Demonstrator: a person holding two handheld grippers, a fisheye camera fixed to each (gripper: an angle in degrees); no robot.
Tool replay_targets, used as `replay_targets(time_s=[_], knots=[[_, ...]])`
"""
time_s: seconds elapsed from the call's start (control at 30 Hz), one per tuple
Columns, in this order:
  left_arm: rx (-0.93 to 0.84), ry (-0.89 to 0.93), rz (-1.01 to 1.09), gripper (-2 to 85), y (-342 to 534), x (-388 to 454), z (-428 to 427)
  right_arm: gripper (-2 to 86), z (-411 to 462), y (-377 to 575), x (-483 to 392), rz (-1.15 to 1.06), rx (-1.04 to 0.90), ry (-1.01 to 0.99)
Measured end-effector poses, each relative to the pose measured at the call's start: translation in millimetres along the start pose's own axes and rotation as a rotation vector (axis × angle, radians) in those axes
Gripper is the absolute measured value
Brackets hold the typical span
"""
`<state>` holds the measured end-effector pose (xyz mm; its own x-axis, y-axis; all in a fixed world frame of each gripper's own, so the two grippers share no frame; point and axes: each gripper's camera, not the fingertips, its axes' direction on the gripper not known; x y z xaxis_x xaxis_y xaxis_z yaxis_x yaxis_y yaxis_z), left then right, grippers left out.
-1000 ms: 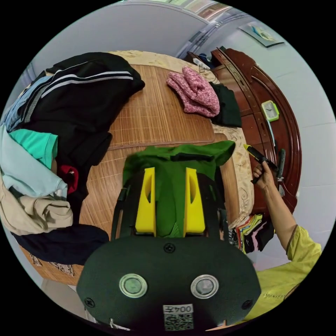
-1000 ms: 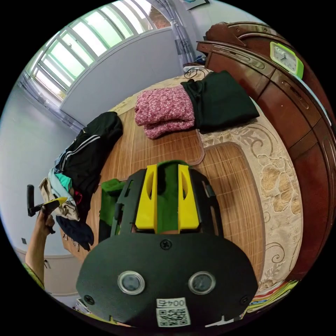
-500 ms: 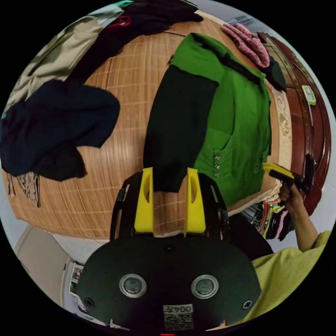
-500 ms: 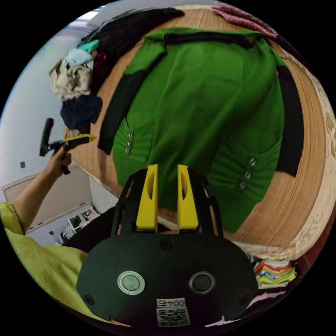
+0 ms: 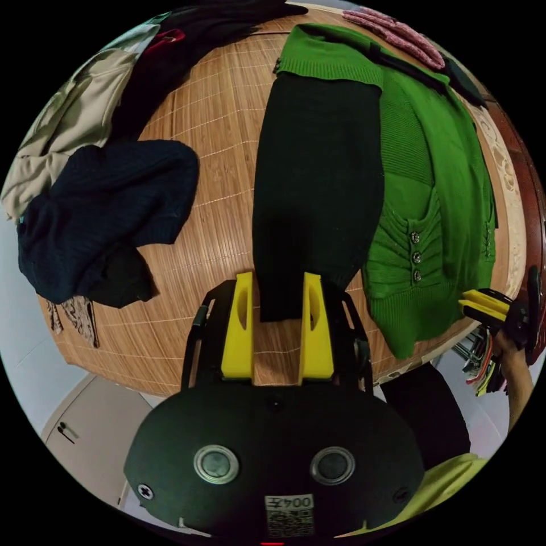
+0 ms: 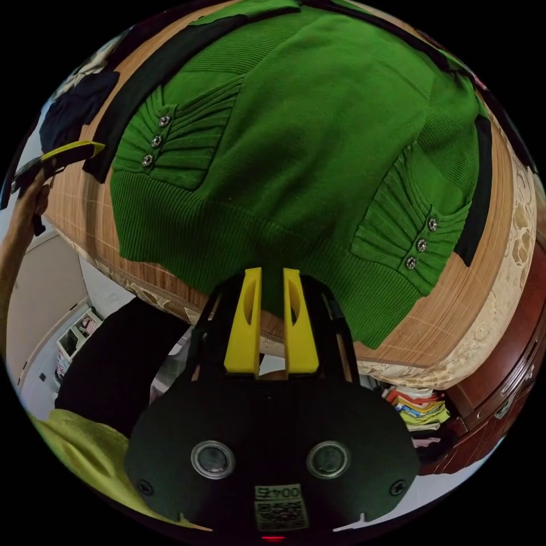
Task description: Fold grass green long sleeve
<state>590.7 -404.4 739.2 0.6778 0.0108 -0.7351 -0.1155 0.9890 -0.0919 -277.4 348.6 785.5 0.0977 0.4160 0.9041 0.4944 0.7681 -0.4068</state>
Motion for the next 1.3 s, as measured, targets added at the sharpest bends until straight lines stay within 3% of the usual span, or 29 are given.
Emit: replay_targets(time_s=[0.17,0.33,0.4,0.5,0.6,0.73,0.87,1.07,1.3], knots=[[0.074,0.001,0.030,4.6,-8.2,-7.4,-15.0,6.3,30.7,-1.4,31.5,0.018,-0.044,-0.056],[0.308,-0.111,-0.056,5.4,-24.5,-82.1,-75.8,6.3,55.5,2.4,55.1,0.012,-0.086,-0.095],[0.305,-0.117,-0.109,7.1,-39.0,-118.2,-87.3,6.3,64.0,6.3,63.4,0.027,-0.092,-0.108],[0.248,0.083,-0.223,11.3,-54.0,-175.2,-84.3,6.4,76.9,18.0,75.3,0.043,-0.077,-0.118],[0.300,0.274,-0.284,11.6,-38.4,-195.3,-64.2,7.1,83.0,38.1,86.8,0.068,-0.016,-0.149],[0.292,0.363,-0.209,10.5,0.9,-161.7,-7.0,10.6,72.3,82.9,91.7,0.185,0.220,-0.215],[0.176,0.438,-0.165,9.9,31.8,-120.6,55.9,11.0,70.7,113.1,62.6,0.127,0.355,-0.165],[0.084,0.552,-0.110,10.1,53.8,-81.7,111.9,10.9,89.0,120.3,-4.4,-0.199,0.329,-0.051],[0.107,0.636,0.010,8.9,40.2,-75.5,131.5,7.8,111.8,126.0,-13.7,-0.324,0.230,0.173]])
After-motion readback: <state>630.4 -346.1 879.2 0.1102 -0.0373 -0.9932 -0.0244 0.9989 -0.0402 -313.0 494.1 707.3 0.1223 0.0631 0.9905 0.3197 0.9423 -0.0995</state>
